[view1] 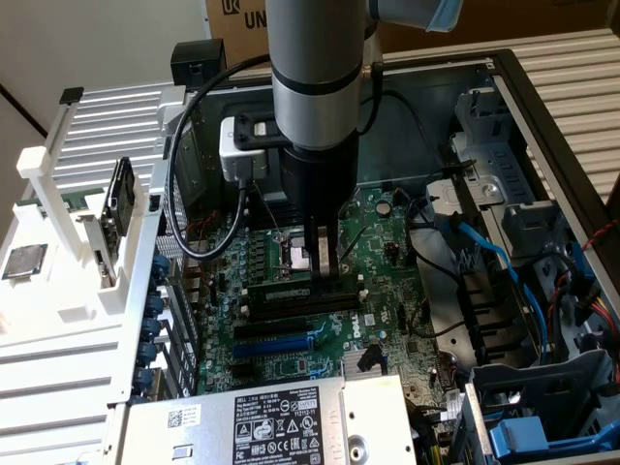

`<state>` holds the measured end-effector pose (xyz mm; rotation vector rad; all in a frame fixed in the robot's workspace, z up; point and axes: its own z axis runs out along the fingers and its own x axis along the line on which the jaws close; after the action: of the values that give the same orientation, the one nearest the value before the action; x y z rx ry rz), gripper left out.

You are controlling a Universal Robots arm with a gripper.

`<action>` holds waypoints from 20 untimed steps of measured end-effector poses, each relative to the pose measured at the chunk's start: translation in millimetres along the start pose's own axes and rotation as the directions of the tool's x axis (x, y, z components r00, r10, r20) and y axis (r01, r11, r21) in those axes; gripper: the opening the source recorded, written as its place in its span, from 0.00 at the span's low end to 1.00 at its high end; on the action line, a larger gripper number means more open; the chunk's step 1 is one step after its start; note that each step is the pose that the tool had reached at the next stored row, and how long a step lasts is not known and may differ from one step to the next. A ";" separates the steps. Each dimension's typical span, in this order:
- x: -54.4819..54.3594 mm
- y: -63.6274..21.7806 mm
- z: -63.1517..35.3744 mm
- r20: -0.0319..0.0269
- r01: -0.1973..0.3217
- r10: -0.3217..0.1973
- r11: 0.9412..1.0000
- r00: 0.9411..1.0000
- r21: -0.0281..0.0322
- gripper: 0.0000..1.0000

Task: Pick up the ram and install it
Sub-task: 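Insert the ram into the slot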

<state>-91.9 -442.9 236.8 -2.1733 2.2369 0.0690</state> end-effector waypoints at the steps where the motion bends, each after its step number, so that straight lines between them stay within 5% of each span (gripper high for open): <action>1: -0.3 0.0 0.9 0.000 0.000 0.000 1.000 1.000 0.000 0.12; 20: -1.0 0.0 3.0 0.000 0.005 -0.005 1.000 1.000 0.000 0.12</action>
<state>-92.0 -441.8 233.9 -2.1792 2.2309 0.0685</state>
